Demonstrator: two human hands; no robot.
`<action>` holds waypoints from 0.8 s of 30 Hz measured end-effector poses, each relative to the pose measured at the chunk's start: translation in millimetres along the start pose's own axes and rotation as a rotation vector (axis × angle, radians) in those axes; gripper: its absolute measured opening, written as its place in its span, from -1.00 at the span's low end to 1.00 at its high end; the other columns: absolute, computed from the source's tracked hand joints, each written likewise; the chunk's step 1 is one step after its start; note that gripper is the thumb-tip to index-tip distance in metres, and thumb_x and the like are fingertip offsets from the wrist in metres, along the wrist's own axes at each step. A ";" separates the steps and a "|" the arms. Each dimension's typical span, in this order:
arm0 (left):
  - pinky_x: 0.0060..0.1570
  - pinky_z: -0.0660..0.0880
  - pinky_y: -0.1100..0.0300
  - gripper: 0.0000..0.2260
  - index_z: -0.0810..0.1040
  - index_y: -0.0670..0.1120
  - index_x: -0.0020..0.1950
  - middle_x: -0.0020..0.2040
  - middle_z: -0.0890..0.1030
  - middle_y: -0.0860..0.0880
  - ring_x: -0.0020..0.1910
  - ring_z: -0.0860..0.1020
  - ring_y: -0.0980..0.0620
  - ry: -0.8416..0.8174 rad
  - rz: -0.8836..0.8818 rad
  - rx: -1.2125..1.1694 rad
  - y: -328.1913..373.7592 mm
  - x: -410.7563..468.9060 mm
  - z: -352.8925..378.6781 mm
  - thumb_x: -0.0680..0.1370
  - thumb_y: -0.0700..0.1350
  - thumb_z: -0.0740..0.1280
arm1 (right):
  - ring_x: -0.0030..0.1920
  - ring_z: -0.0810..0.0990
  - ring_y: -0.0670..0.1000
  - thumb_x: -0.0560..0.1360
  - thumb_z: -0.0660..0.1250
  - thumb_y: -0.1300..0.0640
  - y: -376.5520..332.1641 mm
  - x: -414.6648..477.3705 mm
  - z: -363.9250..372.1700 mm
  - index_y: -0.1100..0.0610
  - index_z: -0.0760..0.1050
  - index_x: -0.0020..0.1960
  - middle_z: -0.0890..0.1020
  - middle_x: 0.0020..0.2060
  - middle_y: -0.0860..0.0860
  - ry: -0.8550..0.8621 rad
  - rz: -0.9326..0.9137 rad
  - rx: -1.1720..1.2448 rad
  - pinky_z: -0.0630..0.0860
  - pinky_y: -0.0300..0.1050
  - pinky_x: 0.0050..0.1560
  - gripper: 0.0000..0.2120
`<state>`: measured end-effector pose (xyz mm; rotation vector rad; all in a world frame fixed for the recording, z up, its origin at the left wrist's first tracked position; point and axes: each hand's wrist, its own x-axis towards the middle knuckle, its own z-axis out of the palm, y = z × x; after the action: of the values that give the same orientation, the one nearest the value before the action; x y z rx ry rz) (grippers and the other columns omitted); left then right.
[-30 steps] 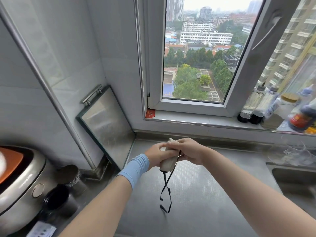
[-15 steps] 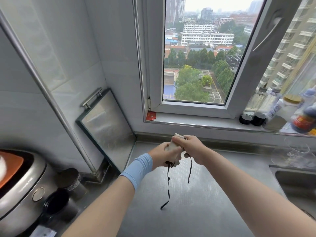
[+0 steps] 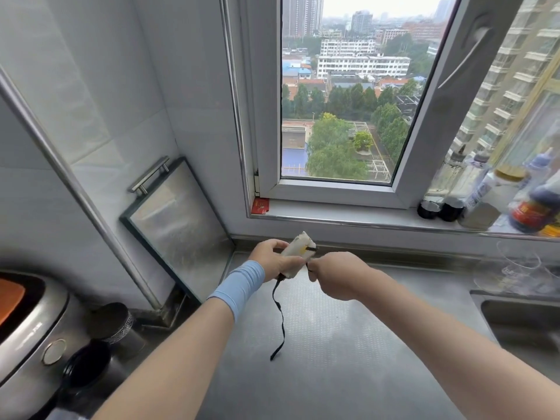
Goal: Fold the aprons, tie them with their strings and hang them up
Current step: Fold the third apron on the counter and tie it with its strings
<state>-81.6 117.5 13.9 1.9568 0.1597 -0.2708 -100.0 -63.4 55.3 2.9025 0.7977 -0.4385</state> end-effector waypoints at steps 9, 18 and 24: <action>-0.09 0.60 0.08 -0.81 0.65 0.10 -0.10 -0.27 0.67 0.06 -0.23 0.62 0.00 -0.275 0.155 0.471 16.1 -14.3 10.9 0.32 0.00 0.52 | -0.13 0.55 0.04 0.54 0.27 0.22 21.5 20.3 -34.7 -0.03 0.57 0.03 0.53 -0.04 -0.08 0.209 -0.223 -0.107 0.55 -0.04 -0.14 -0.81; -0.08 0.51 0.09 -0.76 0.60 0.21 0.08 -0.17 0.63 0.01 -0.22 0.49 0.04 -0.374 0.102 0.267 -4.5 -16.6 24.3 0.42 0.13 0.38 | -0.13 0.59 0.01 0.52 0.27 0.12 21.1 41.8 -5.4 -0.16 0.58 -0.15 0.66 -0.14 -0.13 0.251 0.049 0.237 0.45 -0.16 -0.22 -0.79; -0.31 0.46 0.26 -0.57 0.60 -0.20 -0.01 -0.29 0.59 -0.17 -0.40 0.52 0.07 -0.229 -0.002 -0.131 -12.4 -25.5 35.0 0.62 0.15 0.18 | 0.08 0.58 0.01 0.57 0.28 -0.05 20.6 54.5 5.5 -0.11 0.66 0.04 0.69 0.01 -0.13 0.404 0.036 0.270 0.41 -0.11 0.01 -0.81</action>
<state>-113.1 90.4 -3.5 1.7813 0.0292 -0.4717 -46.1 -55.6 34.0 3.3083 0.7814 0.0576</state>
